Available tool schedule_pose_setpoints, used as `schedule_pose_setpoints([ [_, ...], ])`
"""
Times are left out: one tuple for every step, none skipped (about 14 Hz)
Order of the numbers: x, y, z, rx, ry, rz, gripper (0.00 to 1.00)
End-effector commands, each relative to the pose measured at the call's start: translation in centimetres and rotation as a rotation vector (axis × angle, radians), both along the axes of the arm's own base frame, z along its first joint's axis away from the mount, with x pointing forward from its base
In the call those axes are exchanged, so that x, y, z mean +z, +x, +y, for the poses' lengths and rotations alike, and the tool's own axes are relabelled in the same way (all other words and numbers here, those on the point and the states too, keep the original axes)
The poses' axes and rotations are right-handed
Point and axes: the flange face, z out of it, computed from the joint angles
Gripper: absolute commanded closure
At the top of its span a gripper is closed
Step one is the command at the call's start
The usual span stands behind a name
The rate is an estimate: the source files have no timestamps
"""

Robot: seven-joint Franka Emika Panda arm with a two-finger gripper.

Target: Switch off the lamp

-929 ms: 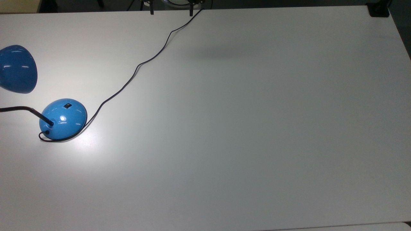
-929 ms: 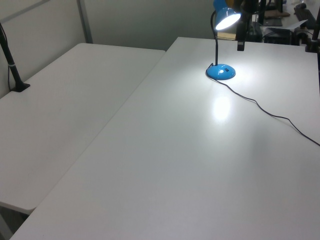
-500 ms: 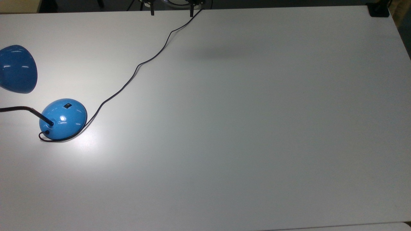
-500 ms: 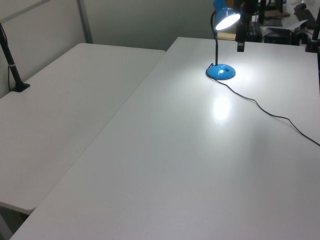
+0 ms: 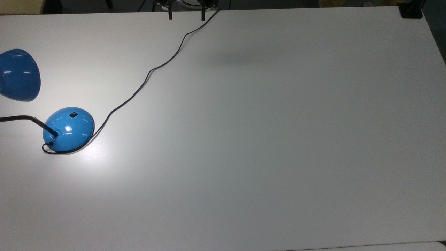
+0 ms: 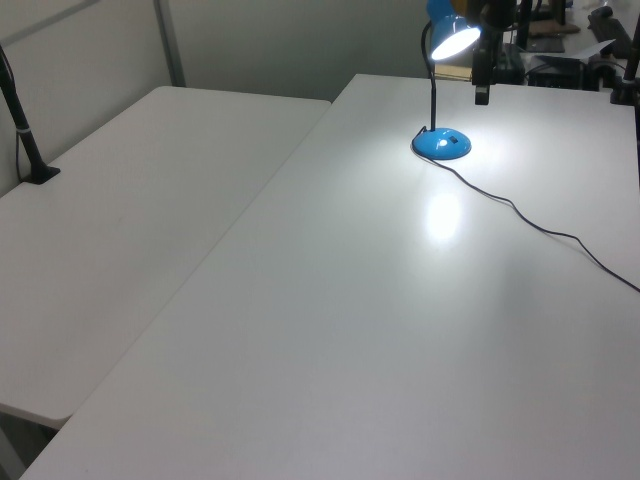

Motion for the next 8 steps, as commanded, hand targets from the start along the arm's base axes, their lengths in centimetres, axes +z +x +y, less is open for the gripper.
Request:
schedule_pose_setpoints([
  [0.02,-0.24,0.02,0.03,0.019,0.031,1.0],
  [-0.06,-0.21,0.04,0.045,0.021,0.034,1.0],
  [-0.06,-0.2,0.03,0.047,0.019,0.034,1.0],
  [0.01,-0.19,-0.04,0.047,0.021,0.033,1.0],
  [0.01,-0.18,-0.21,0.044,0.021,0.033,1.0],
  [0.01,-0.17,-0.29,0.041,0.021,0.033,1.0],
  [0.01,-0.17,-0.29,0.041,0.021,0.033,1.0],
  [0.02,-0.15,-0.36,0.038,0.023,0.031,1.0],
])
